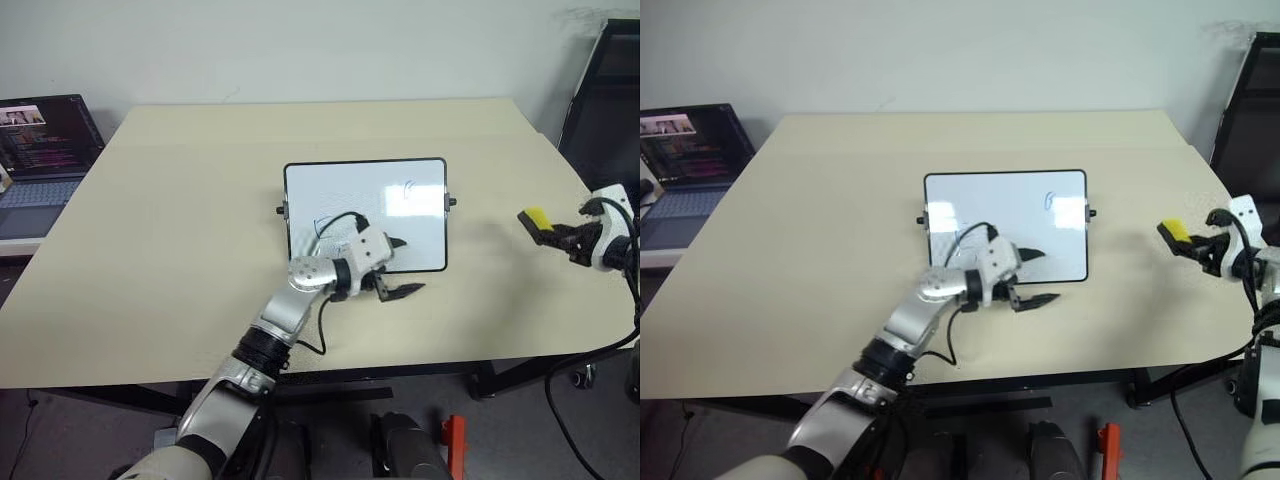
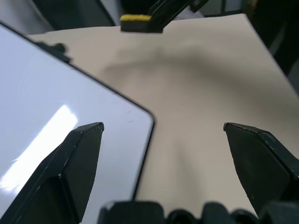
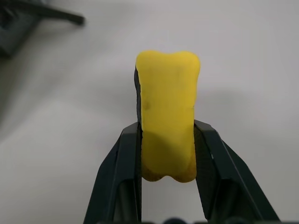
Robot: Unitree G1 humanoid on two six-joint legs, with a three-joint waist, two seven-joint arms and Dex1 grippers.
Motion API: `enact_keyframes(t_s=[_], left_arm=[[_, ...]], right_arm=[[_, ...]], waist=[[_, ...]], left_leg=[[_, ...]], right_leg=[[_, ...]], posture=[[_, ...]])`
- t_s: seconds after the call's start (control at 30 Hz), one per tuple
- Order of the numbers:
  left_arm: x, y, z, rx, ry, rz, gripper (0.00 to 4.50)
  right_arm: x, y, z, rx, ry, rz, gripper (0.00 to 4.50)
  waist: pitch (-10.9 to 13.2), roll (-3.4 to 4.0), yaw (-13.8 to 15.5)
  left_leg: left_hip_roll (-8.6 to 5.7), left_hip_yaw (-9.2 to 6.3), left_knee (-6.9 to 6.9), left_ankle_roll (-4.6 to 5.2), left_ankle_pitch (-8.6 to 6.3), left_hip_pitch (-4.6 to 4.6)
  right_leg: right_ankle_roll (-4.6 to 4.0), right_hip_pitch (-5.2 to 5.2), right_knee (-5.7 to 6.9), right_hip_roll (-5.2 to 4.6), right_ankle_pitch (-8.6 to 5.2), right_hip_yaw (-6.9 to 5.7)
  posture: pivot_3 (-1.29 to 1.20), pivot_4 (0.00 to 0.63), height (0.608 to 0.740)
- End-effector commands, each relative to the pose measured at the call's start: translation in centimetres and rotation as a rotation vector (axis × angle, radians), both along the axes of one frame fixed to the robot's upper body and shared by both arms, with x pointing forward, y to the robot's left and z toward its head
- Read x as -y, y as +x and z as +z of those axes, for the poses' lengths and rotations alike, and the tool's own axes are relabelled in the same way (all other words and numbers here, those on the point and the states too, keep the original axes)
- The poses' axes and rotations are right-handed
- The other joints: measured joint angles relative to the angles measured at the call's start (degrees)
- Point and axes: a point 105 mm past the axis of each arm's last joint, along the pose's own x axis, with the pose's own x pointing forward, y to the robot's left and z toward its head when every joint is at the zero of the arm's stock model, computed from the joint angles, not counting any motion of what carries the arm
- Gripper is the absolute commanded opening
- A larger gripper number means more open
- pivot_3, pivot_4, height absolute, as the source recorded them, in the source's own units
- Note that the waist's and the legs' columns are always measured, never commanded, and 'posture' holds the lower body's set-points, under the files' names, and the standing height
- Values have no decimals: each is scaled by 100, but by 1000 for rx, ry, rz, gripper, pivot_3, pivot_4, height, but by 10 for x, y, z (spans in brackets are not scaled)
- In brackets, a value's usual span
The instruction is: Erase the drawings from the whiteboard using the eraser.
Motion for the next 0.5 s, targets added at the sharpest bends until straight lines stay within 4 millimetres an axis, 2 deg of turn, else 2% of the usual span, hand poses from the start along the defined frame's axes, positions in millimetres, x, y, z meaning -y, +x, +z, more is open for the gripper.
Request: enact_keyframes(t_s=[0.03, 0.13, 0.27, 0.4, 0.5], left_arm=[[-17, -4, 33, 78, -53, 12, 4500], [-40, -9, 45, 97, -52, 56, 4500], [-76, -20, 46, 122, 9, 120, 4500], [-118, -24, 59, 102, -56, 241, 4500], [-153, -21, 66, 106, -107, 363, 4500]], right_arm=[[-22, -7, 14, 52, -2, 83, 1122], [-38, -10, 24, 98, 16, 100, 1121], [-66, -14, 45, 161, 71, 156, 1121], [-95, -19, 56, 199, 64, 232, 1120], [-117, -19, 66, 241, 67, 287, 1120]], waist=[[0, 0, 12], [-1, 2, 10], [-1, 4, -15], [-1, 3, 2], [0, 2, 14]], left_leg=[[0, -3, 0, 0, 0, -2], [0, -1, 3, 0, 0, -2], [1, 1, 5, 0, 0, 5], [9, -5, 5, 0, 0, 4], [8, -4, 9, 0, 0, 2]], right_leg=[[-2, 0, 0, 0, 1, -2], [-3, 0, 2, -4, 2, 0], [2, -1, 12, -3, 0, 2], [2, 0, 13, 2, 0, -7], [3, 0, 11, 0, 0, -9]], posture=[[0, 150, 740], [0, 150, 740], [0, 150, 740], [0, 150, 740], [0, 150, 740]])
